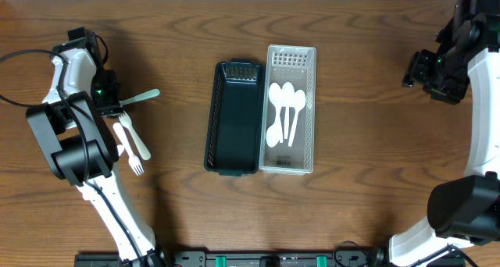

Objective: Pack container
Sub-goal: 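Lower the left gripper and grasp a white fork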

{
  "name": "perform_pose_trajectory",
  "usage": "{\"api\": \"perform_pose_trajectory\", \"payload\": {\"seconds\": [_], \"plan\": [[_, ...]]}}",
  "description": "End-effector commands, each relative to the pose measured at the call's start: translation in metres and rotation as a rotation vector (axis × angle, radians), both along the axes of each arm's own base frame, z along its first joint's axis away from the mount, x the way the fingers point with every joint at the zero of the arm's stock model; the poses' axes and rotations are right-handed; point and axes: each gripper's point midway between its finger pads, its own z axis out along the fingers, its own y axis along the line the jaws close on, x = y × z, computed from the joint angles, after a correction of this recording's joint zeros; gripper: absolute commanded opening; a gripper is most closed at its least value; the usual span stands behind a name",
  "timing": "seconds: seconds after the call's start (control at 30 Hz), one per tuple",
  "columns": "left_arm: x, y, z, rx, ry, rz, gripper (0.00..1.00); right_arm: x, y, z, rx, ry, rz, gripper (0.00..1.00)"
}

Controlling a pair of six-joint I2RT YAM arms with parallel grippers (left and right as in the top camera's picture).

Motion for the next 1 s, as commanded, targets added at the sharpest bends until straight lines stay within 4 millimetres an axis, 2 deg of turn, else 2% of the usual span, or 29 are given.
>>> {"api": "perform_pose_trajectory", "payload": {"seconds": [0.0,0.23,0.33,0.4,0.63,0.73,0.87,0.97], "plan": [[-0.004,-0.001,-0.009,-0.014,0.021,0.005,0.69,0.0,0.0,0.0,-0.001,0.003,-0.012,0.68],[-0.004,-0.002,-0.009,-0.021,0.019,0.005,0.52,0.0,0.0,0.0,0.0,0.005,-0.012,0.68],[-0.004,-0.002,-0.009,-0.021,0.019,0.005,0.36,0.0,0.0,0.0,0.0,0.005,-0.012,0.68],[-0.004,-0.002,-0.009,-0.021,0.019,0.005,0.32,0.0,0.0,0.0,0.0,0.005,-0.013,0.67],[-0.003,-0.002,-0.009,-0.024,0.017,0.005,0.29,0.0,0.0,0.0,0.0,0.005,-0.012,0.68],[0.0,-0.004,-0.009,-0.039,0.0,0.004,0.22,0.0,0.0,0.0,0.0,0.005,-0.012,0.68],[0.015,-0.01,-0.005,-0.077,-0.06,-0.056,0.1,0.0,0.0,0.0,0.0,0.005,-0.012,0.68],[0.027,-0.013,0.006,-0.091,-0.119,-0.102,0.08,0.0,0.0,0.0,0.0,0.005,-0.012,0.68]]}}
